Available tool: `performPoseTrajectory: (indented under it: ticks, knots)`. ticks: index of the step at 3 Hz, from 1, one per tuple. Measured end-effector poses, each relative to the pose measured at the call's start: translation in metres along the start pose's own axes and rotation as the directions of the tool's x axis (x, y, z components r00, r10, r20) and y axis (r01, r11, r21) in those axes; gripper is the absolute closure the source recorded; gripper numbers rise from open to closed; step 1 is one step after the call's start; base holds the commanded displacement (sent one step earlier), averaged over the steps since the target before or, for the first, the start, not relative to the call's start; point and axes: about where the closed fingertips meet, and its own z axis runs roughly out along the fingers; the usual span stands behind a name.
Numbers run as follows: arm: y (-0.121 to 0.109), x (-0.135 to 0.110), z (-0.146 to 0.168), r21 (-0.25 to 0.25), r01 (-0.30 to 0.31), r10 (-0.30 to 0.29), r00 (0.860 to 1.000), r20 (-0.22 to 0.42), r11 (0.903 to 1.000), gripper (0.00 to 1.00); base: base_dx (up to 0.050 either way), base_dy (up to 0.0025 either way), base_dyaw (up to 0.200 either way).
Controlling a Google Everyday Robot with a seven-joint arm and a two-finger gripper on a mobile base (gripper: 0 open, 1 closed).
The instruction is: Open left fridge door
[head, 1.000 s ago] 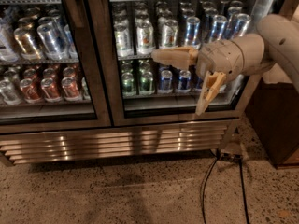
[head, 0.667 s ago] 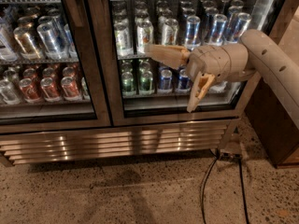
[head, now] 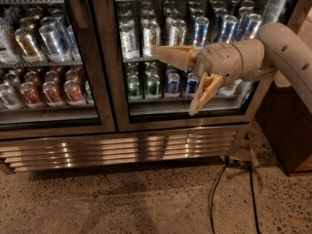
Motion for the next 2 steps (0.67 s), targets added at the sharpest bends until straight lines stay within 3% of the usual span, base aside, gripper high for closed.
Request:
performPoseTrajectory:
  ticks: [1, 2]
  knots:
    - [-0.0047, 0.0081, 0.0075, 0.112, -0.044, 0.07, 0.968, -0.239, 0.9927, 0.0, 0.0, 0.0, 0.0]
    - [-0.0026, 0.0084, 0.0057, 0.183, -0.043, 0.113, 0.912, -0.393, 0.9821, 0.0, 0.0, 0.0, 0.0]
